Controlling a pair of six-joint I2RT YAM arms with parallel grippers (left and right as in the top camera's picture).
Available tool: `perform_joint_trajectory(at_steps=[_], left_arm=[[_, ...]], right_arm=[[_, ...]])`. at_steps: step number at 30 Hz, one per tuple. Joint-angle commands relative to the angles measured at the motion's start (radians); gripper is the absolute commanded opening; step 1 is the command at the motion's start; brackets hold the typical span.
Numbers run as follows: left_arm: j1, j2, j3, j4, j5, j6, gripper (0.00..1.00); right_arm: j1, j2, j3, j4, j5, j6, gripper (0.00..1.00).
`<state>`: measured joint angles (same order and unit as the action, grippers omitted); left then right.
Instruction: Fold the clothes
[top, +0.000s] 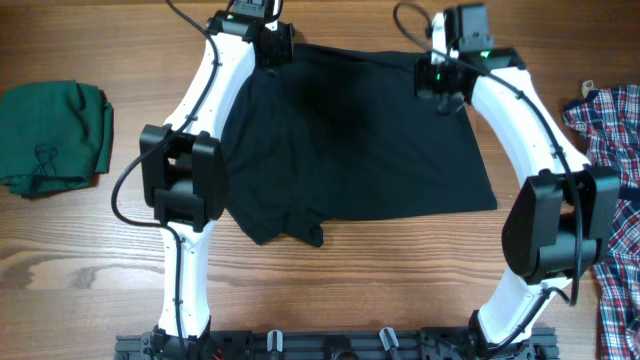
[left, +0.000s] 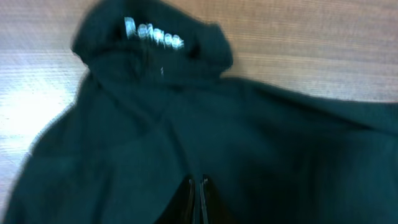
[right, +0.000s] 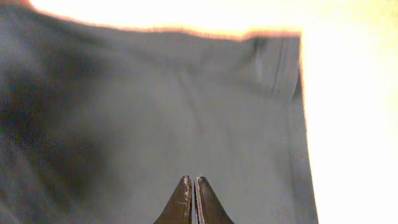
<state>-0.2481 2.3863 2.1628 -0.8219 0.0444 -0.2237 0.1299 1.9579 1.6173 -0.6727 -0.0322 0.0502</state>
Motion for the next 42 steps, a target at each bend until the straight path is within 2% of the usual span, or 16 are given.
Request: perform_joint_trajectory(at_steps=[1, 5, 13, 16, 19, 20, 22, 24, 26, 29, 34, 39, 42], left_arm=[[0.008, 0.007, 0.005, -0.071, 0.083, -0.100, 0.04], [-0.004, 0.043, 0.001, -0.147, 0.134, -0.099, 0.04], [-0.062, 0.044, 0.001, -0.182, 0.138, -0.099, 0.04], [-0.073, 0.044, 0.001, -0.193, 0.139, -0.099, 0.04], [-0.075, 0.044, 0.001, -0.262, 0.138, -0.099, 0.04], [-0.075, 0.044, 0.001, -0.273, 0.138, -0.099, 0.04], [-0.077, 0.044, 0.001, -0.283, 0.138, -0.099, 0.04], [-0.080, 0.044, 0.001, -0.282, 0.138, -0.099, 0.05], [-0.082, 0.044, 0.001, -0.278, 0.138, -0.099, 0.05], [-0.084, 0.044, 0.001, -0.285, 0.138, -0.099, 0.09], [-0.084, 0.044, 0.001, -0.280, 0.138, -0.099, 0.17], [-0.083, 0.044, 0.001, -0.272, 0.138, -0.099, 0.11], [-0.083, 0.044, 0.001, -0.270, 0.137, -0.099, 0.10]], right_arm=[[-0.031, 0.008, 0.028, 0.021, 0.011, -0.024, 0.04], [-0.076, 0.081, 0.028, 0.040, -0.040, -0.080, 0.04], [-0.097, 0.133, 0.029, 0.123, -0.048, -0.116, 0.04], [-0.096, 0.123, 0.032, 0.161, -0.084, -0.103, 0.04], [-0.096, 0.021, 0.067, 0.157, -0.179, -0.070, 0.04], [-0.096, -0.010, 0.092, 0.143, -0.176, -0.014, 0.04], [-0.093, -0.047, 0.237, 0.040, -0.178, 0.004, 0.04], [-0.078, -0.047, 0.350, 0.006, -0.173, -0.050, 0.04], [-0.055, -0.047, 0.388, 0.074, -0.062, -0.101, 0.04], [-0.051, 0.005, 0.387, 0.142, -0.013, -0.155, 0.04], [-0.051, 0.181, 0.387, 0.064, -0.013, -0.156, 0.04], [-0.051, 0.323, 0.387, 0.005, -0.027, -0.181, 0.04], [-0.051, 0.345, 0.386, -0.047, -0.027, -0.178, 0.05]])
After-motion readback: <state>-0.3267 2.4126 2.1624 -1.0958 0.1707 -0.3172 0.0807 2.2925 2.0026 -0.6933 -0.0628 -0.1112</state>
